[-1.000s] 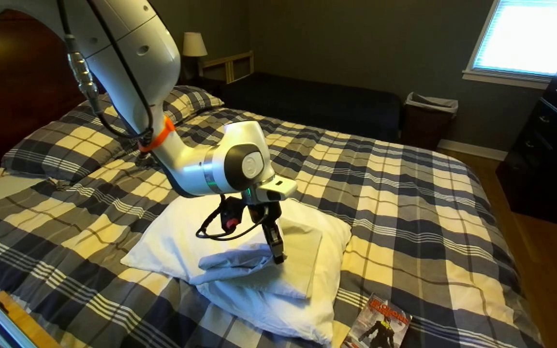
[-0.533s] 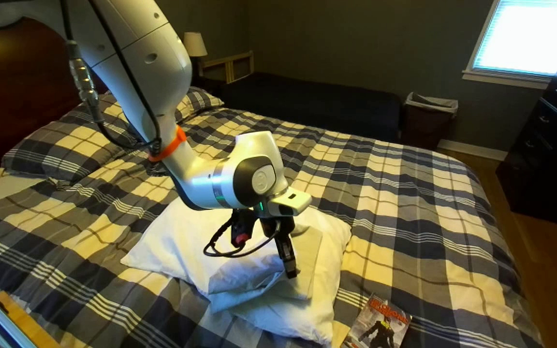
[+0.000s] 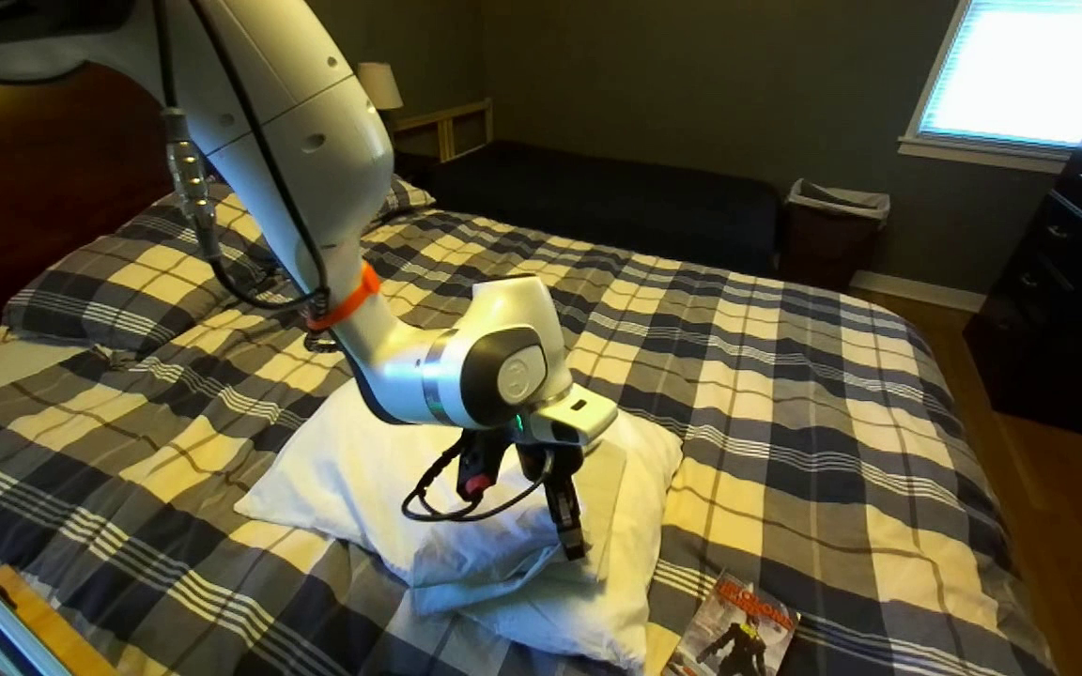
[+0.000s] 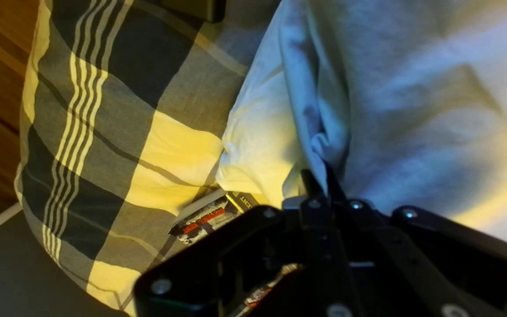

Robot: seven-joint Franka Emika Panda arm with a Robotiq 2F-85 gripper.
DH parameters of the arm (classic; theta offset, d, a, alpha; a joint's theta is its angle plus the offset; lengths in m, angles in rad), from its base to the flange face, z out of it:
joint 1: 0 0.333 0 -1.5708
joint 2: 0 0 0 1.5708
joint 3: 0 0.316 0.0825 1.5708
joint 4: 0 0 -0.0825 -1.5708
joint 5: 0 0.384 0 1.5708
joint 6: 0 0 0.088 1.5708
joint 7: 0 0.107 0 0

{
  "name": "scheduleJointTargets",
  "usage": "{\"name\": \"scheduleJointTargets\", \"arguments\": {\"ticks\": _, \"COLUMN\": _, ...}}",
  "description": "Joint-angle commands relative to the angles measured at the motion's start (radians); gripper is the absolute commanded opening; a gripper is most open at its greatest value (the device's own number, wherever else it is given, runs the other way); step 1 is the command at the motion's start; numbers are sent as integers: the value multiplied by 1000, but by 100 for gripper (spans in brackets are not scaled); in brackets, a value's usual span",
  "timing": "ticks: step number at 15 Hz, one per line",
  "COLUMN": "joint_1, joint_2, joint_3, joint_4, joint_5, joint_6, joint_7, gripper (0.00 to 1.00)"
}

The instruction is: Fold the pillowcase into a triangle.

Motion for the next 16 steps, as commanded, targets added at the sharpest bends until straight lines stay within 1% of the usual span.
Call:
{"name": "scheduleJointTargets", "arguments": {"ticks": 1, "joint_1": -18, "joint_2": 36, "joint_3": -12, "joint_4": 15, "joint_5": 60, "joint_6": 66, "joint_7": -15, "gripper": 1}}
{"name": "scheduleJointTargets", "arguments": {"ticks": 5, "joint_1": -26, "joint_2": 57, "joint_3": -17, "joint_4": 26, "joint_5": 124, "joint_6": 97, "joint_7": -41, "gripper": 1}}
{"name": "scheduleJointTargets", "arguments": {"ticks": 11, "joint_1": -37, "joint_2": 88, "joint_3": -9, "joint_4": 60, "joint_5": 203, "joint_6": 81, "joint_7": -84, "gripper": 1}}
{"name": "scheduleJointTargets", "arguments": {"ticks": 12, "joint_1": -41, "joint_2": 92, "joint_3": -4, "joint_4": 66, "joint_5": 217, "joint_6": 77, "joint_7": -97, "gripper": 3}}
{"name": "scheduleJointTargets", "arguments": {"ticks": 13, "joint_1": -40, "joint_2": 95, "joint_3": -4, "joint_4": 69, "joint_5": 226, "joint_6": 75, "joint_7": -106, "gripper": 29}}
{"name": "scheduleJointTargets", "arguments": {"ticks": 14, "joint_1": -36, "joint_2": 94, "joint_3": -8, "joint_4": 68, "joint_5": 233, "joint_6": 78, "joint_7": -112, "gripper": 29}}
{"name": "scheduleJointTargets", "arguments": {"ticks": 15, "joint_1": -30, "joint_2": 88, "joint_3": -14, "joint_4": 62, "joint_5": 238, "joint_6": 81, "joint_7": -117, "gripper": 32}}
{"name": "scheduleJointTargets", "arguments": {"ticks": 16, "joint_1": -20, "joint_2": 81, "joint_3": -24, "joint_4": 55, "joint_5": 238, "joint_6": 86, "joint_7": -117, "gripper": 39}}
